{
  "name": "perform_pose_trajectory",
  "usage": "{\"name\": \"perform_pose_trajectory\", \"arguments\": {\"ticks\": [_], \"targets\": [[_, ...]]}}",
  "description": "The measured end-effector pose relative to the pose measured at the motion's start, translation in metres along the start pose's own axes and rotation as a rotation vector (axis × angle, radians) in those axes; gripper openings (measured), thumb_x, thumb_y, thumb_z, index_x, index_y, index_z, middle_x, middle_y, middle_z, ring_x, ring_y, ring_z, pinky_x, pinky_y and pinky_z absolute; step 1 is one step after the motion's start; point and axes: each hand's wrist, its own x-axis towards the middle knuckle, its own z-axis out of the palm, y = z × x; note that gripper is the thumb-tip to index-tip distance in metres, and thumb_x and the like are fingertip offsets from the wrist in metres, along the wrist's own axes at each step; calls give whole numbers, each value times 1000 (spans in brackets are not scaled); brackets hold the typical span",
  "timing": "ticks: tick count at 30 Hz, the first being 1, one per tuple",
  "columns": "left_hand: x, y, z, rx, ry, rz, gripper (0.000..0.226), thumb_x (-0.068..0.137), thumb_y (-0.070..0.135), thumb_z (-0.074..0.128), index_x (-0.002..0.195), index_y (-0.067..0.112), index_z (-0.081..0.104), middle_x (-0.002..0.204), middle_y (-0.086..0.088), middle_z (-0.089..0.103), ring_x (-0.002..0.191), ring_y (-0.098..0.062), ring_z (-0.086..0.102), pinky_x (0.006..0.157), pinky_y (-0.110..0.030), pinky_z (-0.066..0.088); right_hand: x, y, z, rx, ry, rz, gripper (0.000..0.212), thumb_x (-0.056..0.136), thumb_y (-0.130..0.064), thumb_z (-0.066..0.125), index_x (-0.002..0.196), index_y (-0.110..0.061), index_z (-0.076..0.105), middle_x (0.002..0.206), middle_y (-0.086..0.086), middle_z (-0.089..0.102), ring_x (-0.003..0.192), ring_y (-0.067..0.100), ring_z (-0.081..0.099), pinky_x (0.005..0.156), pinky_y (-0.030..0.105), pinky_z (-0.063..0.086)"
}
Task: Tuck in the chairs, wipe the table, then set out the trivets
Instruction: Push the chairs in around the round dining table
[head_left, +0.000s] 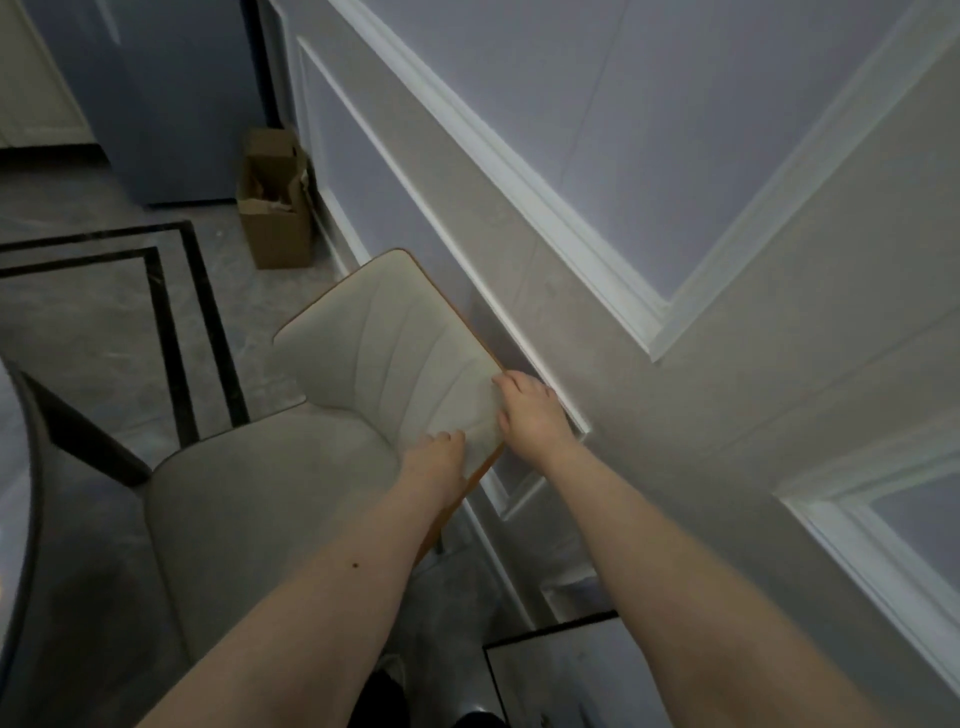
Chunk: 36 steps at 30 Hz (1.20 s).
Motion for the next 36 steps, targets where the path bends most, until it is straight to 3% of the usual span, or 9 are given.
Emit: {"name": "perform_pose_trajectory", "arguments": {"ticks": [4,7,12,18,26,36], "targets": [[21,2,9,-55,-53,-22,59,86,35,60,132,10,33,129,-10,48,118,-28,49,94,-37,41,26,3,10,103,-104,47,59,93,-16,49,147,-13,26,152,14,26,132,33,36,108,40,31],[30,1,15,-139,-82,-63,71,80,38,67,133,9,30,129,-12,47,118,-30,49,95,-39,43,38,6,19,280,-104,80,67,93,-19,52,151,-18,18,153,12,25,135,30,35,110,41,34],[37,13,35,-217,-54,-167,85,77,34,72,139,6,21,129,-15,44,114,-32,53,93,-40,45,54,18,24,279,-142,-8,74,93,-28,51,152,-31,7,152,5,25,112,35,55,89,40,47],[40,32,52,-228,84,-354,67,90,25,58,141,3,21,124,-14,53,110,-29,57,87,-36,45,55,23,31,282,-129,-76,75,94,-28,52,153,-27,6,154,10,22,113,40,54,93,40,43],[16,23,56,-173,61,-297,48,92,10,48,135,4,29,125,-13,57,113,-31,56,90,-39,43,35,13,32,237,-119,-99,78,93,-30,54,153,-23,5,151,13,25,116,41,51,95,38,40],[-75,-22,65,-163,4,-345,55,93,6,45,142,5,22,133,-18,51,121,-31,51,99,-38,38,-39,-59,60,325,2,-58,74,93,-22,54,153,-17,11,146,15,32,115,40,51,94,39,40]]}}
